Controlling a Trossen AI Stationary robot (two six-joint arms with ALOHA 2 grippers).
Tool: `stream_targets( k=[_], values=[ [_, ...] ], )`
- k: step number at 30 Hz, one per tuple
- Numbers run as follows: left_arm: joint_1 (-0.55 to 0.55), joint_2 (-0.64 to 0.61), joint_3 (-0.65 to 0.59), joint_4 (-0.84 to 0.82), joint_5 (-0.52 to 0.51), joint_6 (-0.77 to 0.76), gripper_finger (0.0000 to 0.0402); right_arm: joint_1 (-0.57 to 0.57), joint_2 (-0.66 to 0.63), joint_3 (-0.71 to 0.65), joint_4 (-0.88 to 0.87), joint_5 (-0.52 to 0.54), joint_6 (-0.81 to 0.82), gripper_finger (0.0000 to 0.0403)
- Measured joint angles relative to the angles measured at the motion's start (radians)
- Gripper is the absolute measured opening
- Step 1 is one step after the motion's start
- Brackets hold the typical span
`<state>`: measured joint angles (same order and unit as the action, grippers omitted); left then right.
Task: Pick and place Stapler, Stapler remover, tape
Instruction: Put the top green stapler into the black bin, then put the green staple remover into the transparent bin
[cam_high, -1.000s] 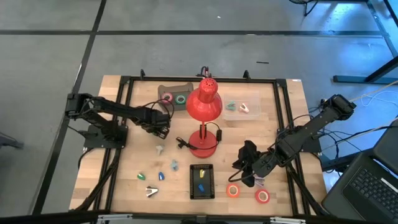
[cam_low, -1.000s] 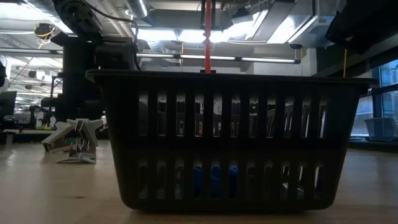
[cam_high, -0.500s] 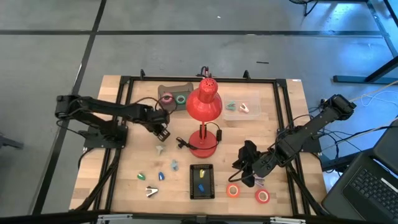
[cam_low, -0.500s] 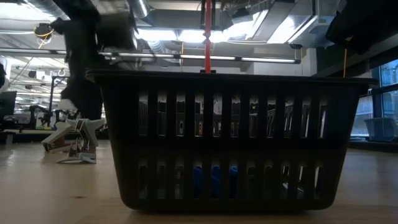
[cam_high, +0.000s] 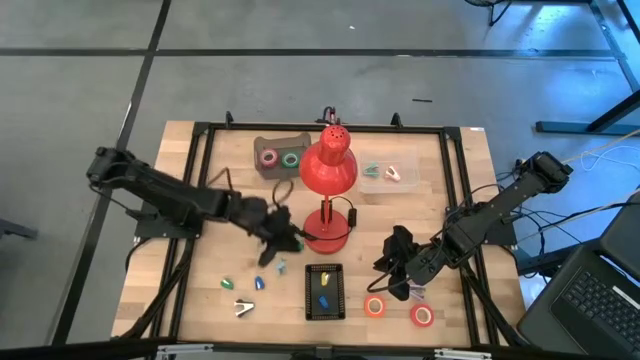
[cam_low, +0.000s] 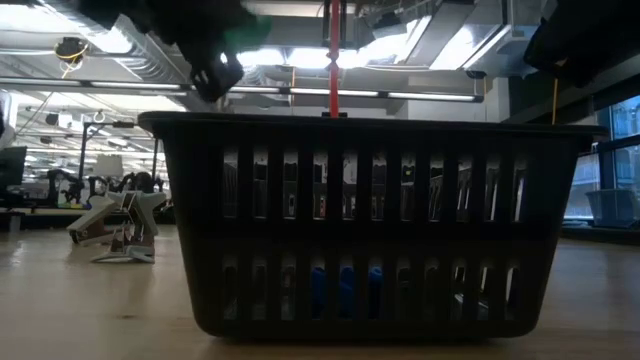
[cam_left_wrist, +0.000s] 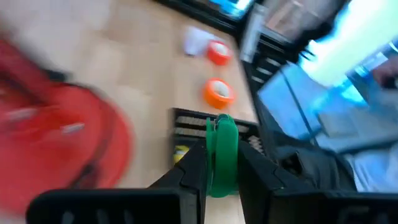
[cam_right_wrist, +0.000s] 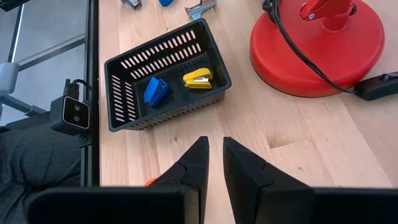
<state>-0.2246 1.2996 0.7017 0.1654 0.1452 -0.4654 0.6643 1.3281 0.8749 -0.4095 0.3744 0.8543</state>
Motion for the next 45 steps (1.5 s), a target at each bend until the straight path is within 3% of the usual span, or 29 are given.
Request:
stream_targets(
  k=[8,21,24,32,39,42,45],
  values=[
    [-0.121,0.231,0.002,0.243,0.001,0.079,0.0056,0.0,0.0,0.0,0.0,0.0,-0.002,0.0049],
    [-0.127,0.487,0.231,0.112,0.137,0.199,0.0053,-0.001,0.0,0.0,0.001,0.019,0.001,0.0049],
    [-0.124,0.498,0.237,0.1,0.12,0.199,0.0061,-0.001,0.0,0.0,0.001,0.019,0.001,0.0049],
    [-0.09,0.502,0.238,0.092,0.1,0.164,0.0163,-0.001,0.0,0.0,-0.001,0.019,0.001,0.0049],
    [-0.064,0.499,0.238,0.085,0.132,0.139,0.0207,-0.001,0.0,0.0,-0.001,0.019,0.001,0.0049],
    [-0.043,0.452,0.238,-0.052,0.178,0.1,0.0209,-0.001,0.0,0.0,-0.001,0.019,0.001,0.0049],
    [-0.036,0.386,0.238,-0.277,0.093,0.057,0.0202,-0.001,0.0,0.0,-0.001,0.018,0.001,0.0049]
  ],
)
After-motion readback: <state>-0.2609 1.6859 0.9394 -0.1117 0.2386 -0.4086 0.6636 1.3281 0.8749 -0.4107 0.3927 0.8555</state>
